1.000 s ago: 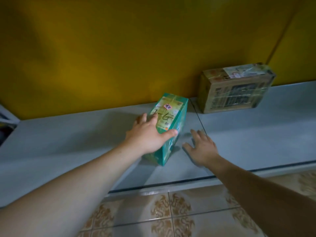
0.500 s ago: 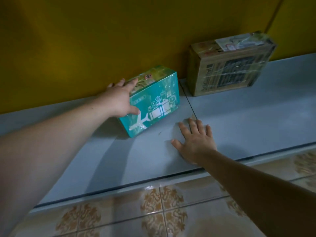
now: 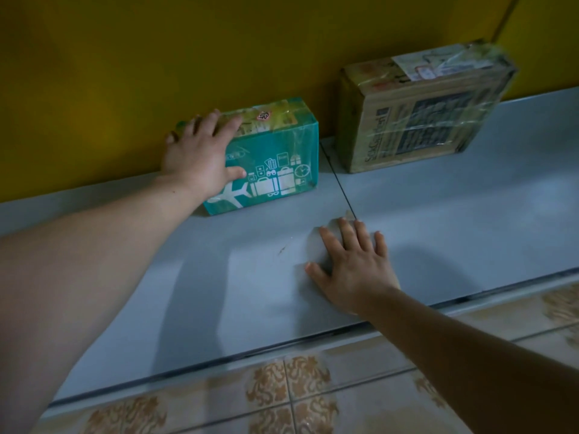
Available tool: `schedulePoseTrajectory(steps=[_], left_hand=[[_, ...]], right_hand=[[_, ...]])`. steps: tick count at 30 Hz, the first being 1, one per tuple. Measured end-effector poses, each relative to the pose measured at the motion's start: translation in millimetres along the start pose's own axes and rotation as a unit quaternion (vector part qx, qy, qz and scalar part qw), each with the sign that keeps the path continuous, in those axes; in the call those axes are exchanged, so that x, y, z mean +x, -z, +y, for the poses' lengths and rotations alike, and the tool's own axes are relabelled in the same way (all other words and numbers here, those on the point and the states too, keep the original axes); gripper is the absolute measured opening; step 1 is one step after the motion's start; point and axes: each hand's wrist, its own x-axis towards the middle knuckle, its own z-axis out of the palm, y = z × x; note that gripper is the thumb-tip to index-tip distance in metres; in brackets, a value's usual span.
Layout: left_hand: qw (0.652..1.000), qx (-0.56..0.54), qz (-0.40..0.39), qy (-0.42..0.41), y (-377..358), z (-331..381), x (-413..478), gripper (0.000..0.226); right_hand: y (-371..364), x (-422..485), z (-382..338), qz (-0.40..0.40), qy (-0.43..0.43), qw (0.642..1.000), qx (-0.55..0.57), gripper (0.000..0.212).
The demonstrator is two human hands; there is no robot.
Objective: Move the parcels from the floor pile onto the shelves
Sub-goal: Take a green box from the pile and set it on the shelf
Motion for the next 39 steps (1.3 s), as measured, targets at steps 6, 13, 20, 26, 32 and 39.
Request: schedulePoseTrajectory(steps=[6,13,20,26,32,39], left_hand=[[1.0,0.012,0.009,-0.006,-6,0,23,0.083],[0.998,0.018,0.034,-0.043,-13,-4,37,0.08],[0.999,-0.004,0.035,0.031,-16,8,36,0.074],[0.997,-0.009,0.065,0.031,-28,7,34,0.074],[0.997,-0.02,0.061,0.032,-27,11,43,0.071],[0.998,-0.034,0.042,0.025,-25,8,42,0.074]], right_hand=[[1,0,1,-0.004,0.001,1.0,0.008,0.074],[0,1,2,-0.007,0.001,1.0,0.013,0.075],[1,0,1,-0.005,-0.001,1.0,0.017,0.075],[0,1,2,-0.008,-0.001,1.0,0.017,0.076],[0,1,1,-0.003,-0.003,1.0,0.02,0.075],[1,0,2,-0.007,-0.002,0.999,0.033,0.075]])
